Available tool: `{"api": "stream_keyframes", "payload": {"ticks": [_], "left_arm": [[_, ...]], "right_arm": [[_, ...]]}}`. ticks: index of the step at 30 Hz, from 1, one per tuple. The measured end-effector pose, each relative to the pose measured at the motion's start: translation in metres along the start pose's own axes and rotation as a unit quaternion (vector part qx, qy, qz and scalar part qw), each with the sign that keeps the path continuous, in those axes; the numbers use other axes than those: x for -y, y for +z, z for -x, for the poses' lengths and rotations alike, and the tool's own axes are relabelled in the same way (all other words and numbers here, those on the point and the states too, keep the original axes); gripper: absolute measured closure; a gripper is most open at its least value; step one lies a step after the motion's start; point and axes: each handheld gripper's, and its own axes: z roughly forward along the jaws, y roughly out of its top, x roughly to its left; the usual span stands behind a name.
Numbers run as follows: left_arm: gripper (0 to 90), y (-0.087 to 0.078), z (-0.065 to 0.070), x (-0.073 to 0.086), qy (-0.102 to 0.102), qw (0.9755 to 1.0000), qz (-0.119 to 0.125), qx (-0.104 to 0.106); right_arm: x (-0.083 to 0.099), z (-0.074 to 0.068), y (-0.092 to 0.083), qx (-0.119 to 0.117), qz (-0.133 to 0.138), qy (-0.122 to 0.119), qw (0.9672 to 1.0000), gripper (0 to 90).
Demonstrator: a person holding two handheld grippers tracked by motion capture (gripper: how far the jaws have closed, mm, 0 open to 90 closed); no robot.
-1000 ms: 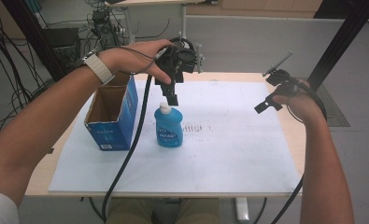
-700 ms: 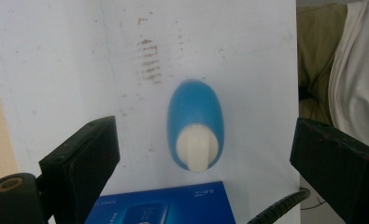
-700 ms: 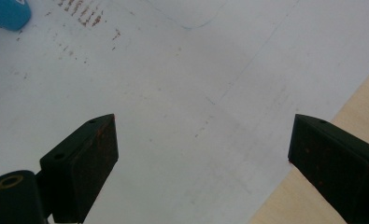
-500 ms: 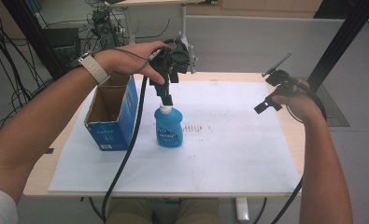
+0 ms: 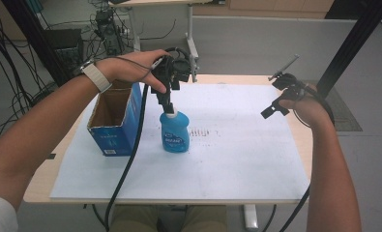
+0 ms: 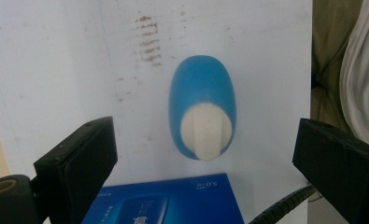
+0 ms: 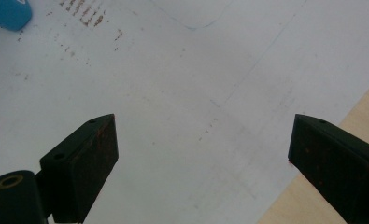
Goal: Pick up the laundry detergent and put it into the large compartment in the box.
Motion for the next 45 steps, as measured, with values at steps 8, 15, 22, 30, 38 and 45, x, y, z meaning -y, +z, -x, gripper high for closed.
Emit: {"api": "stream_keyframes", "payload": {"ticks": [8, 15, 22, 30, 38, 45], "left_arm": [[7.0, 0.008, 0.002, -0.002, 0.006, 1.0, -0.003, 0.003], [7.0, 0.014, 0.004, -0.005, 0.005, 0.9999, -0.016, 0.002], [7.0, 0.018, 0.004, -0.005, 0.003, 0.9998, -0.018, 0.001], [7.1, 0.021, 0.003, -0.006, 0.005, 0.9998, -0.018, 0.003], [7.2, 0.022, 0.002, -0.007, 0.005, 0.9998, -0.017, 0.004], [7.4, 0.022, 0.002, -0.007, 0.004, 0.9998, -0.017, 0.004]], "right_arm": [[0.0, -0.001, 0.001, 0.0, 0.0, 0.001, 1.0, 8.3], [0.001, -0.002, 0.001, -0.001, 0.001, 0.0, 1.0, 8.3], [0.0, -0.002, 0.001, -0.001, 0.001, -0.002, 1.0, 8.3], [-0.001, -0.002, 0.0, -0.001, 0.002, -0.003, 1.0, 8.3], [-0.001, -0.002, 0.001, -0.001, 0.002, -0.004, 1.0, 8.3], [-0.001, -0.002, 0.001, -0.001, 0.003, -0.002, 1.0, 8.3]]}}
